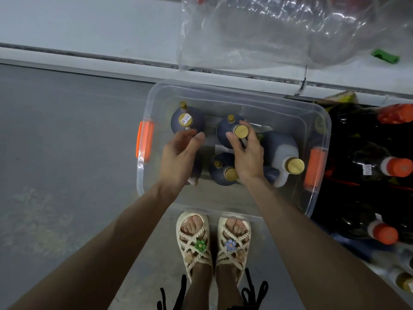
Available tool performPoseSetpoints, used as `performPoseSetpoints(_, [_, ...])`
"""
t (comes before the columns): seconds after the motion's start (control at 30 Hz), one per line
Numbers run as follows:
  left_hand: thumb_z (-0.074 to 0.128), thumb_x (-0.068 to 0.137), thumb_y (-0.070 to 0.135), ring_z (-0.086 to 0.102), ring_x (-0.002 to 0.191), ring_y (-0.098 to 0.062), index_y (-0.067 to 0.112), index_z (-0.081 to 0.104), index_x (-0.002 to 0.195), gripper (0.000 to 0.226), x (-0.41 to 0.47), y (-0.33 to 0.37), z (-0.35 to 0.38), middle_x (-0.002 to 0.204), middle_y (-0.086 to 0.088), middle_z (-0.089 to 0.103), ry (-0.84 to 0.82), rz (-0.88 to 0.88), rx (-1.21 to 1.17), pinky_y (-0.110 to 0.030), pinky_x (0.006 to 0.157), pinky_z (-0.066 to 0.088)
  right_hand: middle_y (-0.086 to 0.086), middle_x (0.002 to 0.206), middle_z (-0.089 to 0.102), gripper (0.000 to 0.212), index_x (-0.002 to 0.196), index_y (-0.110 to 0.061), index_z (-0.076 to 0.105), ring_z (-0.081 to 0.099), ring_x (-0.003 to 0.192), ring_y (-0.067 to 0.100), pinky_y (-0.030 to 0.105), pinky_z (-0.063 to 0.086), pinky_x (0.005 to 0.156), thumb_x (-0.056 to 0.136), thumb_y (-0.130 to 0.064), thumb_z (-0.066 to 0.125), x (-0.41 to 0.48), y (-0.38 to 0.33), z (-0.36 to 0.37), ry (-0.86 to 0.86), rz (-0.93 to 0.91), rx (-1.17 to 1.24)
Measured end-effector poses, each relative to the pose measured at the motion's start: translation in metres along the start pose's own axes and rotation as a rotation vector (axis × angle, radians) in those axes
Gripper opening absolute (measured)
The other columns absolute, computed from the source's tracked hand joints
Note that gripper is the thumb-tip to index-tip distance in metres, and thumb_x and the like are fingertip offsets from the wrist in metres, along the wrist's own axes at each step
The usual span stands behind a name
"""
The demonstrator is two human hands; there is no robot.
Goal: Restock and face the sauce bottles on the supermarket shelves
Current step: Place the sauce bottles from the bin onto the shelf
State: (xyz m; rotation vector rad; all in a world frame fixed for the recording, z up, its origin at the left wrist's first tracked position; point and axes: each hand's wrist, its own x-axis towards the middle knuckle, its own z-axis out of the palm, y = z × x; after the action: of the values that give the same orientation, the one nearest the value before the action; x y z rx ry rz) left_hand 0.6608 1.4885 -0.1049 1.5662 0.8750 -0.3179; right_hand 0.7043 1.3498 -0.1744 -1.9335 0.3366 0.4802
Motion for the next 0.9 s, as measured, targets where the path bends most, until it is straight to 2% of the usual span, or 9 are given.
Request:
performPoseSetpoints(0.1, [0.052, 0.096, 0.029, 0.058, 0.11, -0.014, 0.019, 0.056, 0.12, 0.026, -0.003, 0.002, -0.003, 0.11, 0.005, 0.062, -0.015, 0.004, -0.005, -0.017, 0.08, 0.046, 0.0, 0.124, 0.061, 0.042, 0.132, -0.012, 0.052, 0.054, 0.116, 0.013, 0.022, 0.041, 0.098, 0.092, -0.022, 0.063, 0.002, -0.009, -0.006, -0.006, -0.023, -0.03])
performPoseSetpoints(0.17, [0.053, 0.095, 0.03, 0.058, 0.109, -0.014, 0.022, 0.056, 0.117, 0.023, -0.007, 0.006, -0.006, 0.107, 0.007, 0.062, -0.011, -0.009, -0.01, -0.019, 0.081, 0.048, -0.004, 0.108, 0.061, 0.037, 0.127, -0.013, 0.055, 0.056, 0.106, 0.014, 0.027, 0.044, 0.092, 0.092, -0.024, 0.062, 0.003, -0.018, -0.014, -0.034, -0.039, -0.091])
performPoseSetpoints(0.3, [0.056, 0.094, 0.03, 0.06, 0.106, -0.015, 0.019, 0.06, 0.115, 0.024, -0.021, 0.027, -0.013, 0.104, 0.004, 0.064, -0.017, -0.013, -0.016, -0.032, 0.09, 0.049, -0.007, 0.1, 0.063, 0.033, 0.12, -0.01, 0.059, 0.059, 0.103, 0.018, 0.035, 0.048, 0.09, 0.091, -0.026, 0.064, -0.011, -0.044, -0.037, -0.054, -0.081, -0.131])
performPoseSetpoints(0.4, [0.056, 0.094, 0.029, 0.06, 0.101, -0.012, 0.013, 0.058, 0.121, 0.032, -0.044, 0.052, -0.016, 0.102, 0.003, 0.063, -0.054, 0.002, -0.002, -0.02, 0.077, 0.05, -0.008, 0.094, 0.065, 0.026, 0.113, -0.01, 0.063, 0.061, 0.095, 0.01, 0.028, 0.049, 0.087, 0.09, -0.022, 0.066, -0.034, -0.078, -0.061, -0.024, -0.12, -0.062])
performPoseSetpoints(0.57, [0.059, 0.093, 0.016, 0.059, 0.071, 0.007, 0.005, 0.059, 0.119, 0.028, -0.104, 0.108, -0.014, 0.087, 0.005, 0.061, -0.087, 0.051, 0.042, -0.003, 0.061, 0.042, -0.014, 0.092, 0.065, 0.014, 0.105, -0.012, 0.065, 0.059, 0.085, -0.013, 0.008, 0.044, 0.077, 0.091, -0.016, 0.063, -0.082, -0.17, -0.123, -0.05, -0.177, 0.02])
performPoseSetpoints(0.67, [0.071, 0.081, 0.033, 0.062, 0.087, -0.006, 0.011, 0.058, 0.118, 0.044, -0.149, 0.161, -0.017, 0.092, 0.006, 0.064, -0.136, 0.084, 0.041, -0.008, 0.073, 0.045, -0.002, 0.096, 0.069, 0.009, 0.094, -0.025, 0.065, 0.063, 0.09, 0.004, 0.022, 0.051, 0.077, 0.091, -0.017, 0.064, -0.117, -0.239, -0.163, -0.056, -0.187, 0.085])
performPoseSetpoints(0.73, [0.073, 0.061, 0.054, 0.062, 0.103, -0.013, 0.017, 0.056, 0.119, 0.071, -0.18, 0.205, -0.022, 0.106, 0.002, 0.066, -0.188, 0.122, 0.052, -0.023, 0.088, 0.049, -0.001, 0.098, 0.068, 0.011, 0.091, -0.029, 0.064, 0.063, 0.087, 0.002, 0.02, 0.05, 0.072, 0.091, -0.018, 0.065, -0.142, -0.29, -0.192, -0.064, -0.2, 0.119])
performPoseSetpoints(0.77, [0.076, 0.057, 0.054, 0.06, 0.108, -0.016, 0.02, 0.054, 0.119, 0.074, -0.196, 0.228, -0.024, 0.111, 0.0, 0.064, -0.214, 0.142, 0.045, -0.029, 0.091, 0.049, -0.001, 0.097, 0.068, 0.011, 0.09, -0.028, 0.064, 0.062, 0.085, -0.001, 0.015, 0.048, 0.07, 0.091, -0.017, 0.065, -0.155, -0.317, -0.207, -0.067, -0.212, 0.134])
performPoseSetpoints(0.9, [0.089, 0.059, 0.03, 0.053, 0.113, -0.016, 0.021, 0.041, 0.135, 0.091, -0.264, 0.332, -0.035, 0.123, -0.001, 0.051, -0.337, 0.272, 0.102, -0.022, 0.086, 0.048, -0.009, 0.087, 0.068, 0.012, 0.087, -0.026, 0.063, 0.061, 0.081, -0.002, 0.015, 0.046, 0.069, 0.091, -0.014, 0.064, -0.215, -0.43, -0.27, -0.038, -0.344, 0.141])
